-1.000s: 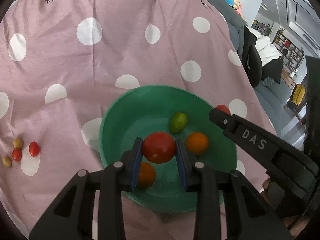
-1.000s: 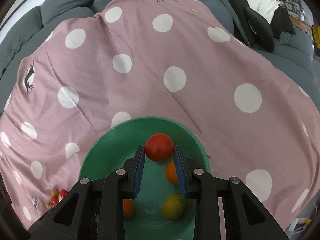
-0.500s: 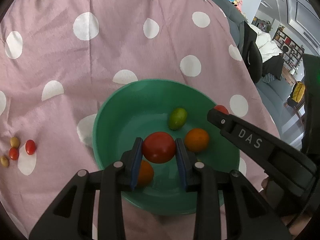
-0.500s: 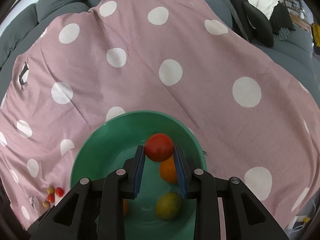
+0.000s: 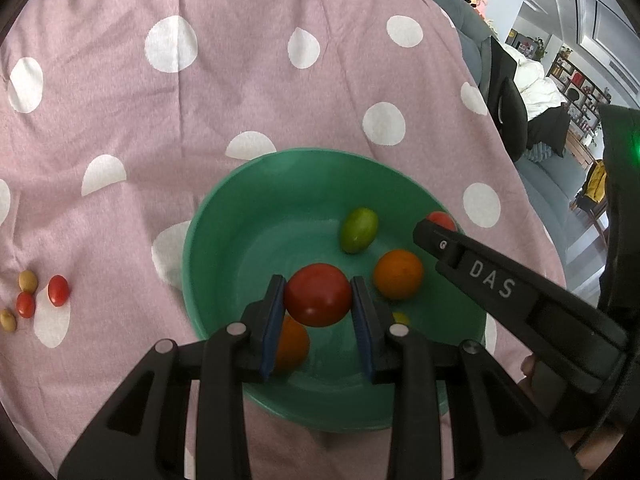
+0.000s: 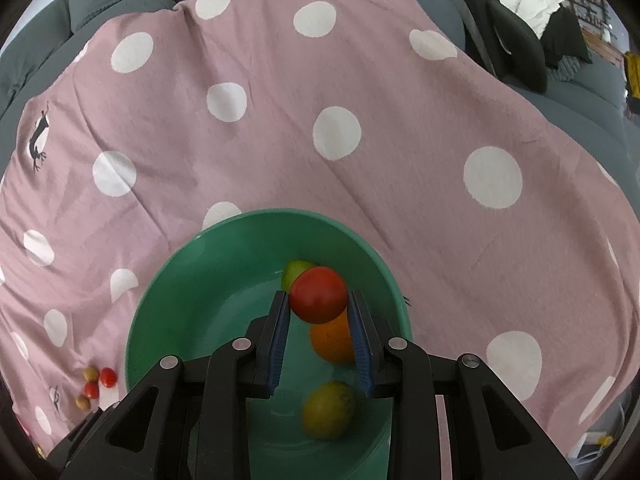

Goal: Organize fruits
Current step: 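Lower the red tomato into the green bowl with the right tool, then open the right tool to release the tomato into the bowl, then move the right tool to the small red tomato on the sheet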

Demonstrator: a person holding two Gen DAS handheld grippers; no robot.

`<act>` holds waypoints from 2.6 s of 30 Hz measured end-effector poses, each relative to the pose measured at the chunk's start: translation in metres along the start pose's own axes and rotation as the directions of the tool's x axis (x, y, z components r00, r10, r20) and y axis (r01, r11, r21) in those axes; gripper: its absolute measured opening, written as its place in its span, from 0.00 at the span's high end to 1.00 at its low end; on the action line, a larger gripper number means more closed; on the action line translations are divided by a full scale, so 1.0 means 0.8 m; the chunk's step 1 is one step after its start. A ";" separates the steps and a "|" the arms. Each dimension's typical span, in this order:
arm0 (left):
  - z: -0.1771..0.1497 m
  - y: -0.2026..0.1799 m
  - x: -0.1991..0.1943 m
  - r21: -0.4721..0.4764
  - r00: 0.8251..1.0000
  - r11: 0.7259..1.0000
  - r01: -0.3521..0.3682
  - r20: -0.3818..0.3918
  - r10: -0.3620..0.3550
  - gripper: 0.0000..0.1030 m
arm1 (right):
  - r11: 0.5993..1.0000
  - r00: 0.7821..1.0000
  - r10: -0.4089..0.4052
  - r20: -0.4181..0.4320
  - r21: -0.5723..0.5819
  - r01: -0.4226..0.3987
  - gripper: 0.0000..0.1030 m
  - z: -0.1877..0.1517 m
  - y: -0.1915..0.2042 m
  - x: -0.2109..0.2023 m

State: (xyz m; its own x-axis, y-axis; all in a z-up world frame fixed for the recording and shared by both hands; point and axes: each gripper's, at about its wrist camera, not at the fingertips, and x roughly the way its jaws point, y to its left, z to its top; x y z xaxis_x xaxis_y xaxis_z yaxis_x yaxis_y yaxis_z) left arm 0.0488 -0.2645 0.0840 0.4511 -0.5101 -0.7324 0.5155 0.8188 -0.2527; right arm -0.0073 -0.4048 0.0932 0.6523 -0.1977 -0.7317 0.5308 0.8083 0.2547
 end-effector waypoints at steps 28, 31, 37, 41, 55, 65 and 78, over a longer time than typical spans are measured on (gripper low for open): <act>-0.005 0.001 0.007 0.002 0.999 1.000 -0.003 -0.035 0.003 0.69 | 0.999 0.998 -0.045 -0.042 -0.024 0.044 0.69 -0.001 0.004 0.009; -0.005 0.000 0.007 -0.002 0.999 1.000 0.003 -0.040 -0.003 0.69 | 0.998 0.998 -0.054 -0.038 -0.030 0.053 0.69 -0.001 0.005 0.007; 0.000 0.012 -0.020 -0.025 1.000 1.000 0.010 0.000 -0.010 0.47 | 0.998 0.999 -0.049 -0.013 -0.039 0.049 0.60 0.002 0.006 -0.003; 0.005 0.054 -0.062 -0.097 0.996 0.995 -0.037 0.077 0.044 0.31 | 0.999 1.000 -0.001 0.006 -0.034 0.001 0.51 0.004 0.009 -0.011; -0.047 0.282 -0.174 -0.526 0.906 0.788 -0.320 0.073 0.417 0.29 | 0.943 0.970 0.245 0.007 -0.233 -0.236 0.51 -0.019 0.133 -0.035; -0.077 0.349 -0.143 -0.649 0.926 0.699 -0.300 -0.022 0.377 0.38 | 0.775 0.890 0.302 -0.341 -0.455 -0.437 0.51 -0.105 0.312 0.055; -0.065 0.353 -0.107 -0.665 0.958 0.713 -0.224 -0.016 0.286 0.50 | 0.774 0.903 0.224 -0.367 -0.495 -0.394 0.73 -0.148 0.348 0.127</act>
State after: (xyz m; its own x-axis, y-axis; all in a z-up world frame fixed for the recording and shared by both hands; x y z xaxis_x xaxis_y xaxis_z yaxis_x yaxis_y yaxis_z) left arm 0.1177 0.0246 0.0424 0.5679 -0.2498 -0.7843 -0.2181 0.8731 -0.4360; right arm 0.1428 -0.1340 0.0153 0.5090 0.2067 -0.8356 -0.1139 0.9784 0.1726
